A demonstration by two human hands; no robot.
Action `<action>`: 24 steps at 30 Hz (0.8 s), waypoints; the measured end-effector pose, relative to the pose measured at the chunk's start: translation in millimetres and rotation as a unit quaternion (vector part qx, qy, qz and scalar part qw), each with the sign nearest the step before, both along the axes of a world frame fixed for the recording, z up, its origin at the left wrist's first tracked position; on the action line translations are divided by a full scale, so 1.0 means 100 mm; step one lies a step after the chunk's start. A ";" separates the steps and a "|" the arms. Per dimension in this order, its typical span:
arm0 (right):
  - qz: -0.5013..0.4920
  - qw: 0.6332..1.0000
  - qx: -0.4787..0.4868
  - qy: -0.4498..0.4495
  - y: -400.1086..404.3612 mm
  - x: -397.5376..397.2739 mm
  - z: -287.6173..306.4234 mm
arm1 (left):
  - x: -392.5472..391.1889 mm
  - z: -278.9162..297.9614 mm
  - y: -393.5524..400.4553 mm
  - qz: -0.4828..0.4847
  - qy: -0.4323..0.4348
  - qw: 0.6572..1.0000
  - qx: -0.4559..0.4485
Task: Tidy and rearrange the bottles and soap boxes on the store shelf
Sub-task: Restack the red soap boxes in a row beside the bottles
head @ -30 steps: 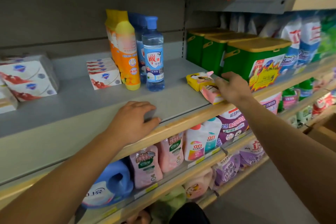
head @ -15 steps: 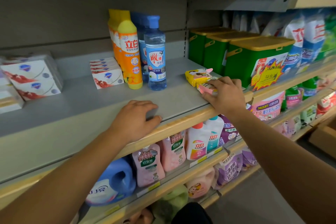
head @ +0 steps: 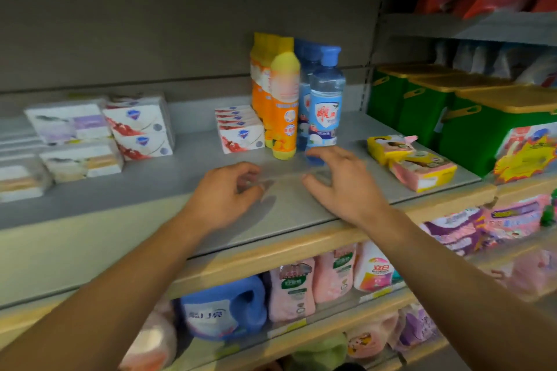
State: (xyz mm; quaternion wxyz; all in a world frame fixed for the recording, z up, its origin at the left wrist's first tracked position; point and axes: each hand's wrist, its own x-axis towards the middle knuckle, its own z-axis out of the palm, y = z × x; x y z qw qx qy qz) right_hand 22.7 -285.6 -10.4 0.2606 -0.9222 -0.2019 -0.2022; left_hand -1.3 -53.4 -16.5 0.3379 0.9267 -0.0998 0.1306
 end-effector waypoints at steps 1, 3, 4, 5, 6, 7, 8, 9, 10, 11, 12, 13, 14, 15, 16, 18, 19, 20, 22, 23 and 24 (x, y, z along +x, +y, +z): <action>0.032 0.999 0.013 0.012 0.20 0.04 0.00 | -0.01 0.01 0.16 0.020 -0.006 1.000 -0.009; 0.080 0.996 0.028 0.033 0.58 0.13 0.00 | -0.05 0.03 0.49 0.066 -0.017 0.997 -0.023; 0.097 0.994 0.033 0.040 0.77 0.18 -0.01 | -0.07 0.03 0.66 0.088 -0.020 0.996 -0.025; 0.111 0.992 0.039 0.043 0.96 0.23 -0.02 | -0.10 0.03 0.83 0.110 -0.021 0.993 -0.022; 0.122 0.990 0.044 0.046 1.14 0.29 -0.03 | -0.12 0.03 0.99 0.133 -0.021 0.991 -0.018; 0.131 0.989 0.050 0.050 1.32 0.34 -0.04 | -0.13 0.03 1.15 0.157 -0.020 0.987 -0.018; 0.139 0.987 0.056 0.054 1.51 0.41 -0.04 | -0.14 0.04 1.31 0.179 -0.018 0.983 -0.025; 0.146 0.986 0.059 0.057 1.68 0.47 -0.04 | -0.15 0.05 1.47 0.199 -0.018 0.979 -0.035; 0.151 0.985 0.060 0.057 1.86 0.54 -0.03 | -0.15 0.05 1.61 0.217 -0.019 0.975 -0.045; 0.154 0.985 0.061 0.056 2.03 0.62 0.00 | -0.15 0.06 1.75 0.236 -0.021 0.970 -0.057; 0.157 0.984 0.064 0.052 2.18 0.69 0.02 | -0.15 0.06 1.87 0.256 -0.026 0.964 -0.070; 0.159 0.984 0.068 0.046 2.33 0.76 0.06 | -0.16 0.06 1.98 0.276 -0.035 0.957 -0.085; 0.160 0.984 0.073 0.036 2.47 0.83 0.09 | -0.16 0.04 2.07 0.296 -0.043 0.949 -0.101; 0.158 0.984 0.078 0.020 2.60 0.90 0.13 | -0.15 0.02 2.14 0.310 -0.046 0.942 -0.120; 0.153 0.985 0.081 0.002 2.71 0.98 0.17 | -0.14 0.01 2.19 0.317 -0.044 0.937 -0.142; 0.133 0.988 0.072 -0.029 2.92 1.16 0.24 | -0.10 -0.02 2.25 0.321 -0.041 0.930 -0.177; 0.121 0.990 0.056 -0.035 3.01 1.24 0.26 | -0.09 -0.02 2.26 0.318 -0.042 0.929 -0.187; 0.110 0.993 0.032 -0.038 3.08 1.31 0.27 | -0.08 -0.03 2.27 0.311 -0.042 0.929 -0.197; 0.083 0.994 -0.019 -0.062 3.16 1.40 0.25 | -0.07 -0.04 2.27 0.295 -0.042 0.930 -0.217; 0.068 0.993 -0.035 -0.090 3.18 1.40 0.22 | -0.07 -0.05 2.27 0.289 -0.043 0.930 -0.224; 0.056 0.990 -0.039 -0.122 3.18 1.39 0.19 | -0.07 -0.05 2.26 0.286 -0.045 0.929 -0.232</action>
